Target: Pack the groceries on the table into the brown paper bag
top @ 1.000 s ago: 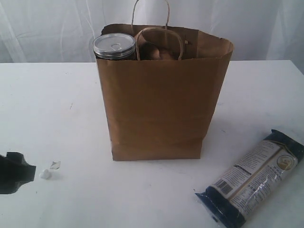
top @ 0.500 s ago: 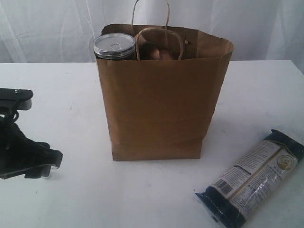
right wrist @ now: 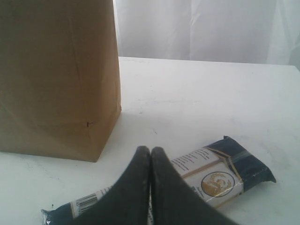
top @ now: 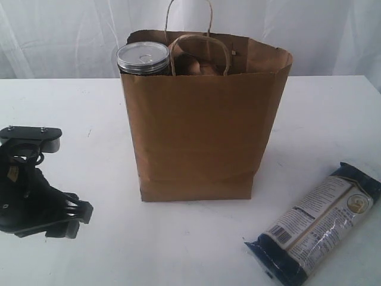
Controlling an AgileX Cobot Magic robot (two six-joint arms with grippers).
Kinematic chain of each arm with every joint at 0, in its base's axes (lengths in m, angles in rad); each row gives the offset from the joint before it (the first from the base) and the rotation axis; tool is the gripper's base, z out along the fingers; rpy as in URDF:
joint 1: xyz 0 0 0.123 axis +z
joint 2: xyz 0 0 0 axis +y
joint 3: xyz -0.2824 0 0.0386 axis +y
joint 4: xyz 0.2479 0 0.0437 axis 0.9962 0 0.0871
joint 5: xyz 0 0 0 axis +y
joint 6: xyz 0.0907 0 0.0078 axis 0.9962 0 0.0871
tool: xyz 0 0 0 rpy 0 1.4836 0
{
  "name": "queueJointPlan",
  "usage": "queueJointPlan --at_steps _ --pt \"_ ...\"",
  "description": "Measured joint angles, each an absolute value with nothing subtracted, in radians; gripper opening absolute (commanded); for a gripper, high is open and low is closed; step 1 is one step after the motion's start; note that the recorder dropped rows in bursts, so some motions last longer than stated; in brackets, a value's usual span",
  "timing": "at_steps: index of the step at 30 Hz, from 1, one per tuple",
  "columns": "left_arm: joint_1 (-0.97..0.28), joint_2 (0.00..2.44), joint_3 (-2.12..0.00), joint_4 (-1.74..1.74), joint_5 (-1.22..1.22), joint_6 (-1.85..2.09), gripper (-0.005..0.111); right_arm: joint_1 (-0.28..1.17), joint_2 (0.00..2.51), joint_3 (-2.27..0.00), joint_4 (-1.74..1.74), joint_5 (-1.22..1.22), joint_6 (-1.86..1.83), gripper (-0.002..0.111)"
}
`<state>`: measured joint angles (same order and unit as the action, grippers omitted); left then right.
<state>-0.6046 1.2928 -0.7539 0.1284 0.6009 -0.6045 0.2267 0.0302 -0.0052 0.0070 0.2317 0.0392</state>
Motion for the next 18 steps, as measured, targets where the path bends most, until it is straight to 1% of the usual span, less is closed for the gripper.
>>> queueJointPlan --at_steps 7,18 --pt "-0.605 1.293 -0.754 0.123 0.673 -0.605 0.071 0.227 0.030 -0.005 0.007 0.232 0.039 0.000" --pt "-0.592 1.293 -0.754 0.120 0.699 -0.545 0.071 0.227 0.030 -0.005 0.007 0.232 0.039 0.000"
